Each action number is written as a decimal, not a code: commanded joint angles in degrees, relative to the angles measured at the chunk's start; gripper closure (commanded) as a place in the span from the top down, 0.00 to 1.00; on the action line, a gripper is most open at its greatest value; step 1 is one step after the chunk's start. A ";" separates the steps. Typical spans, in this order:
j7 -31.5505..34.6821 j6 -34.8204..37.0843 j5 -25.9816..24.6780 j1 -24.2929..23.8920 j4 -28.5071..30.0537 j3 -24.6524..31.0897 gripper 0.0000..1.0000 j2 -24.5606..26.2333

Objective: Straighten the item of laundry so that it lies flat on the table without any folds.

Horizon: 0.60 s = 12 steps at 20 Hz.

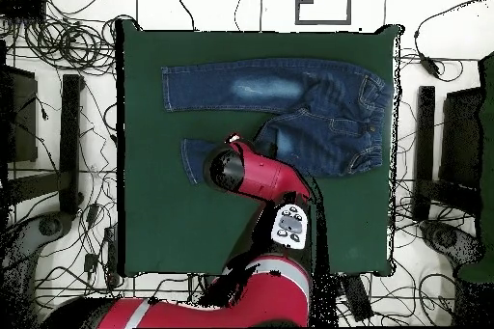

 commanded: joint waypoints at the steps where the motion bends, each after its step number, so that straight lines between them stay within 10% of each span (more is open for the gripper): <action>1: 11.27 -0.03 2.60 2.67 2.55 3.80 0.00 2.92; 12: 14.87 -0.17 8.13 3.38 0.23 3.50 0.00 3.59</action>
